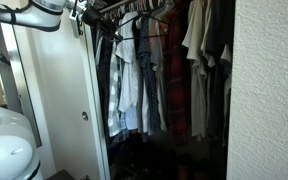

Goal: Take the clothes hanger and place it to the left on the rail

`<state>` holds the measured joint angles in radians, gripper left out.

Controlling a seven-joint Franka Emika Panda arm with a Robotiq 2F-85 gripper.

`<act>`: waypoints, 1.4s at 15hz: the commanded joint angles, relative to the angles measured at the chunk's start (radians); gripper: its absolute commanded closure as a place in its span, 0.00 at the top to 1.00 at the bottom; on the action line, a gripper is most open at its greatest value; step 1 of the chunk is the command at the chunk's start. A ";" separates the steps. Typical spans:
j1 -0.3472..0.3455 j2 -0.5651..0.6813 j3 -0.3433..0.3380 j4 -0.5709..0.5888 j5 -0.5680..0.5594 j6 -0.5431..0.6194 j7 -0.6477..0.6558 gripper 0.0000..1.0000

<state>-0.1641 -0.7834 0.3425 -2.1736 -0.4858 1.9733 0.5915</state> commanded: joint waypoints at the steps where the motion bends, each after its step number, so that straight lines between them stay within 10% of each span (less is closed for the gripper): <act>1: 0.008 0.005 -0.003 0.005 -0.006 -0.006 0.005 0.08; 21: 0.078 -0.044 0.054 0.296 0.083 -0.208 -0.024 0.03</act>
<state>-0.0803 -0.8503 0.3809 -1.9524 -0.4206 1.7854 0.5889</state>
